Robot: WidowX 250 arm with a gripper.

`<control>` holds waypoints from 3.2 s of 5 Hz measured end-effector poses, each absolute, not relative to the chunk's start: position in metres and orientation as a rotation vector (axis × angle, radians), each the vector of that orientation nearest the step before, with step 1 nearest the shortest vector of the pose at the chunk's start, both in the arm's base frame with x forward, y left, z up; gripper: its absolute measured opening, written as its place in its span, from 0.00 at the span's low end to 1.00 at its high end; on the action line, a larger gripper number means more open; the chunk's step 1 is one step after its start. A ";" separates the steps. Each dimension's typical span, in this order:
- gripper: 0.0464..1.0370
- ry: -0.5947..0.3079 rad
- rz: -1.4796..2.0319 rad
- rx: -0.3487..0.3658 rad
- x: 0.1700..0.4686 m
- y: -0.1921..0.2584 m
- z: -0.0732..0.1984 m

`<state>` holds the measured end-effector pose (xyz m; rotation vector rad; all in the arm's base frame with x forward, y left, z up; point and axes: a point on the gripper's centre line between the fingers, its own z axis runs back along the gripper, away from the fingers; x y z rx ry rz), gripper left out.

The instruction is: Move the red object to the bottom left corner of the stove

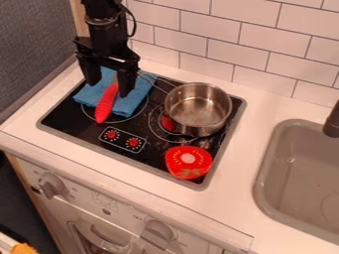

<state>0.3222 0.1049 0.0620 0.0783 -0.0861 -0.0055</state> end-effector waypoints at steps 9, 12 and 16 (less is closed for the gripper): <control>0.96 -0.124 -0.372 -0.031 0.267 -0.048 0.034; 0.96 -0.023 -0.380 0.000 0.284 -0.053 0.003; 0.77 -0.092 -0.386 -0.008 0.292 -0.030 0.037</control>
